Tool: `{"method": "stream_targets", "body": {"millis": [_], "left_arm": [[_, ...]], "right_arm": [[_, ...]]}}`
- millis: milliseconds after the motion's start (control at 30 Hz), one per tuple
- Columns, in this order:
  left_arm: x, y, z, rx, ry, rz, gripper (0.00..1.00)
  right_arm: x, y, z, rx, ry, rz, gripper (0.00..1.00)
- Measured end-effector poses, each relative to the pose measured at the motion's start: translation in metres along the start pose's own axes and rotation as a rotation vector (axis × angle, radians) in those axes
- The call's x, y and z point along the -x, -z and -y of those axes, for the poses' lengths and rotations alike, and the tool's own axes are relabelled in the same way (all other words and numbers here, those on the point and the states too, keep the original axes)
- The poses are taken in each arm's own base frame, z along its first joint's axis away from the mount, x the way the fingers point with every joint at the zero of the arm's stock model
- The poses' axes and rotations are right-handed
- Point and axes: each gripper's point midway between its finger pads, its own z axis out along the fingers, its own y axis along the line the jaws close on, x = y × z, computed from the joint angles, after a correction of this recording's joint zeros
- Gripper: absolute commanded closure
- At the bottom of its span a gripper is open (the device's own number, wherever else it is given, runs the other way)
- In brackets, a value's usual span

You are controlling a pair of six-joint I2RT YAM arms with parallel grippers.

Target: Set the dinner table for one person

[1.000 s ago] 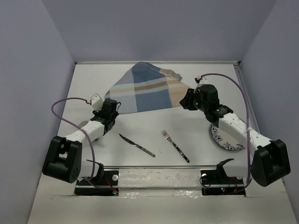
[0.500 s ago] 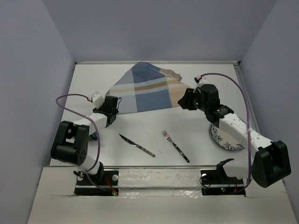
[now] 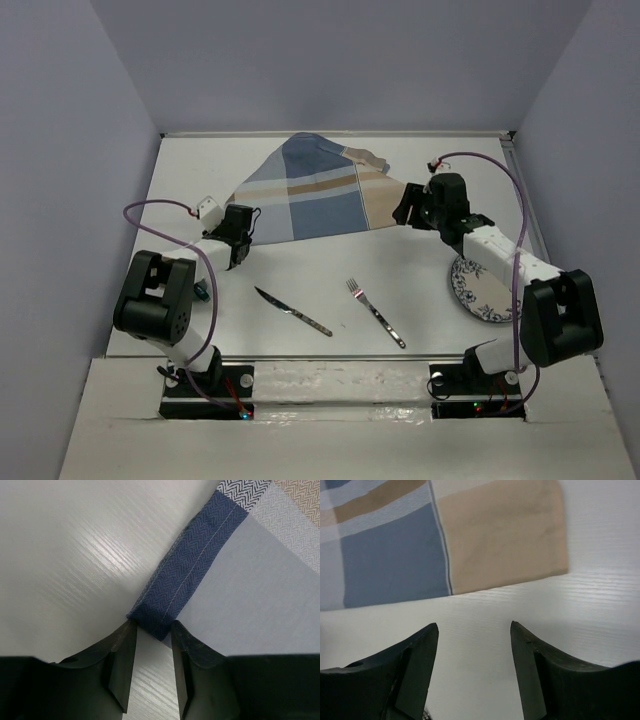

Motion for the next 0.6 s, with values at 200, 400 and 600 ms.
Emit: {"method": "stream_targets", "body": {"millis": [200,400,600], "left_arm": [[-0.001,-0.002,0.001,-0.003,-0.016,-0.001,0.76],[-0.001,-0.004,0.007,-0.026,-0.039,-0.004,1.0],[0.003,-0.003,0.012,-0.07,-0.045,0.018,1.0]], "right_arm": [[0.014,-0.021,0.045,-0.153,-0.046,0.017,0.31],[0.011,-0.044,0.084,-0.235,-0.104,-0.017,0.29],[-0.013,-0.067,0.108,-0.275,-0.145,-0.099,0.3]]}}
